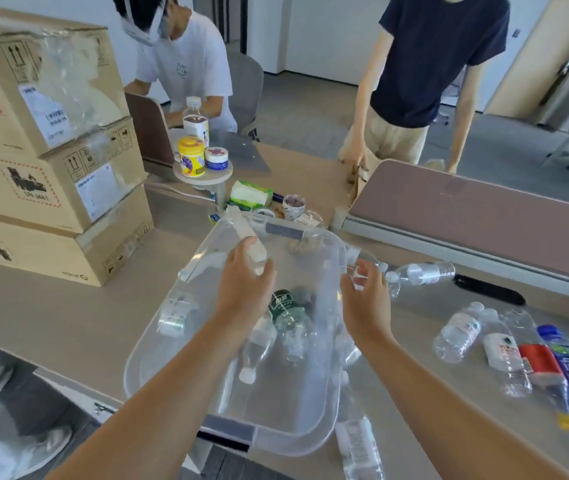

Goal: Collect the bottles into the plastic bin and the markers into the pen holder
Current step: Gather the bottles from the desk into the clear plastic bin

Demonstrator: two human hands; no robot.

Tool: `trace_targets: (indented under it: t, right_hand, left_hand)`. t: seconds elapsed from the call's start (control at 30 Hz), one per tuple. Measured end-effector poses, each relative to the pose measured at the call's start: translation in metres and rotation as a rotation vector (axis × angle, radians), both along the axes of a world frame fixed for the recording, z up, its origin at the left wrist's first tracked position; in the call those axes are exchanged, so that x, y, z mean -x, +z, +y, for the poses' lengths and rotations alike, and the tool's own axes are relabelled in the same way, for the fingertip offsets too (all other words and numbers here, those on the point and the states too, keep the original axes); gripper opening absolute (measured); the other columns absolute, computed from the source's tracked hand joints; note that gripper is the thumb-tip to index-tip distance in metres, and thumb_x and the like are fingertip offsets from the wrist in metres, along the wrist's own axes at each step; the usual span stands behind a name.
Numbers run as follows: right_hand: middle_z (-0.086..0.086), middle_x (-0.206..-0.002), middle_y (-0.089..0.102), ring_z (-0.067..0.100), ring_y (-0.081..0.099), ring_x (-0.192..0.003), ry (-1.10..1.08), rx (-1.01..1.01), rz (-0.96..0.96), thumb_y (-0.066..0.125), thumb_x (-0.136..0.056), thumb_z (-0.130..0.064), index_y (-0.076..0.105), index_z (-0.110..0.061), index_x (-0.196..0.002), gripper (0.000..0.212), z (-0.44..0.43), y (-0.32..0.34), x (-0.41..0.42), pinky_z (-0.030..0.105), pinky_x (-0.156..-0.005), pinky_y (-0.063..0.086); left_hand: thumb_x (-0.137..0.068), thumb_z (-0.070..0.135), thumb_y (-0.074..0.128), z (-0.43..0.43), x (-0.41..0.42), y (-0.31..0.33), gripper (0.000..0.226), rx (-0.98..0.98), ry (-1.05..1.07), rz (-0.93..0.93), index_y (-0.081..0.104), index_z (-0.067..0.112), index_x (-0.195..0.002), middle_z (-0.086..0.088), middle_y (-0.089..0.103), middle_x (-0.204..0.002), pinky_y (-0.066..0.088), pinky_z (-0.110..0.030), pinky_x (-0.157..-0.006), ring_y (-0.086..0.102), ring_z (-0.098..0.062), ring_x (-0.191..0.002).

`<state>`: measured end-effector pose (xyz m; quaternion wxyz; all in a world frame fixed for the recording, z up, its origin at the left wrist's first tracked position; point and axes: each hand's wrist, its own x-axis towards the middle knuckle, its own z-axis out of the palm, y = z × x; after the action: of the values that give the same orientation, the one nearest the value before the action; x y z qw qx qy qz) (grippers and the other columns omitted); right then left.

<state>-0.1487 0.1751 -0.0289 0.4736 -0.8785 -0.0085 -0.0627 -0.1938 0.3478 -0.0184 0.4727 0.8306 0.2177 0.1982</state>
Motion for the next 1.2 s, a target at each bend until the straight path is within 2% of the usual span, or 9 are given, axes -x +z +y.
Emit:
trace_targets:
  t: [0.27, 0.33, 0.4, 0.53, 0.7, 0.8, 0.93, 1.07, 1.2]
  right_hand:
    - [0.005, -0.119, 0.052, 0.021, 0.053, -0.096, -0.337, 0.032, 0.123, 0.049, -0.089, -0.016, 0.053, -0.013, -0.12, 0.032, -0.135, -0.003, 0.01, 0.04, -0.083, 0.049]
    - [0.006, -0.114, 0.053, 0.022, 0.052, -0.091, -0.393, 0.059, 0.134, 0.049, -0.089, -0.015, 0.055, -0.01, -0.117, 0.029, -0.166, -0.008, 0.017, 0.034, -0.074, 0.045]
    - [0.009, -0.112, 0.056, 0.023, 0.052, -0.091, -0.442, 0.079, 0.149, 0.05, -0.089, -0.015, 0.058, -0.008, -0.111, 0.024, -0.191, -0.012, 0.023, 0.033, -0.07, 0.044]
    - [0.009, -0.12, 0.055, 0.028, 0.054, -0.107, -0.467, 0.09, 0.198, 0.054, -0.086, -0.013, 0.055, -0.013, -0.119, 0.034, -0.222, -0.025, 0.028, 0.047, -0.092, 0.048]
    - [0.006, -0.12, 0.051, 0.019, 0.053, -0.093, -0.385, 0.1, 0.206, 0.052, -0.09, -0.012, 0.053, -0.012, -0.122, 0.032, -0.252, -0.038, 0.014, 0.03, -0.081, 0.042]
    - [0.004, -0.125, 0.051, 0.014, 0.052, -0.092, -0.31, 0.118, 0.217, 0.051, -0.091, -0.013, 0.052, -0.011, -0.125, 0.034, -0.269, -0.044, -0.004, 0.027, -0.079, 0.039]
    - [0.005, -0.126, 0.051, 0.013, 0.051, -0.091, -0.26, 0.15, 0.256, 0.051, -0.092, -0.014, 0.051, -0.012, -0.128, 0.037, -0.291, -0.055, -0.026, 0.027, -0.08, 0.039]
    - [0.006, -0.125, 0.051, 0.016, 0.052, -0.097, -0.199, 0.184, 0.306, 0.05, -0.091, -0.016, 0.052, -0.014, -0.125, 0.035, -0.309, -0.065, -0.052, 0.038, -0.089, 0.047]
    - [0.006, -0.125, 0.05, 0.021, 0.053, -0.096, -0.165, 0.216, 0.382, 0.046, -0.09, -0.021, 0.048, -0.015, -0.13, 0.041, -0.312, -0.074, -0.09, 0.042, -0.082, 0.051]
  left_hand:
    - [-0.092, 0.024, 0.051, -0.11, -0.038, 0.023, 0.046, -0.088, -0.307, -0.083, 0.044, 0.019, -0.137, 0.001, 0.047, -0.14, 0.032, -0.021, -0.095, 0.047, -0.014, -0.126]
    - [-0.091, 0.021, 0.052, -0.144, -0.047, 0.018, 0.045, -0.121, -0.38, -0.057, 0.045, 0.02, -0.135, 0.0, 0.048, -0.138, 0.032, -0.02, -0.089, 0.049, -0.015, -0.121]
    - [-0.088, 0.02, 0.054, -0.176, -0.06, 0.004, 0.047, -0.161, -0.44, 0.033, 0.045, 0.021, -0.134, -0.001, 0.05, -0.135, 0.036, -0.024, -0.085, 0.052, -0.019, -0.117]
    - [-0.082, 0.026, 0.058, -0.21, -0.086, -0.042, 0.051, -0.28, -0.454, 0.37, 0.045, 0.015, -0.131, -0.01, 0.052, -0.127, 0.046, -0.038, -0.088, 0.055, -0.03, -0.113]
    - [-0.09, 0.049, 0.046, -0.206, -0.103, -0.111, 0.071, -0.42, -0.409, 0.74, 0.026, 0.014, -0.148, -0.012, 0.046, -0.135, 0.039, -0.044, -0.1, 0.047, -0.033, -0.125]
    - [-0.091, 0.029, 0.05, -0.209, -0.102, -0.129, 0.058, -0.449, -0.36, 0.842, 0.034, 0.006, -0.142, -0.012, 0.052, -0.134, 0.041, -0.04, -0.099, 0.052, -0.031, -0.123]
    - [-0.086, 0.026, 0.058, -0.227, -0.102, -0.138, 0.051, -0.566, -0.376, 0.898, 0.044, 0.005, -0.131, -0.011, 0.053, -0.127, 0.045, -0.038, -0.094, 0.054, -0.03, -0.117]
    - [-0.071, 0.037, 0.068, -0.257, -0.118, -0.13, 0.058, -0.297, -0.359, 0.756, 0.05, 0.01, -0.118, -0.009, 0.062, -0.114, 0.051, -0.034, -0.083, 0.062, -0.03, -0.102]
    - [-0.073, 0.039, 0.071, -0.287, -0.14, -0.095, 0.051, -0.196, -0.347, 0.558, 0.048, 0.013, -0.111, -0.005, 0.061, -0.107, 0.042, -0.031, -0.073, 0.06, -0.027, -0.1]
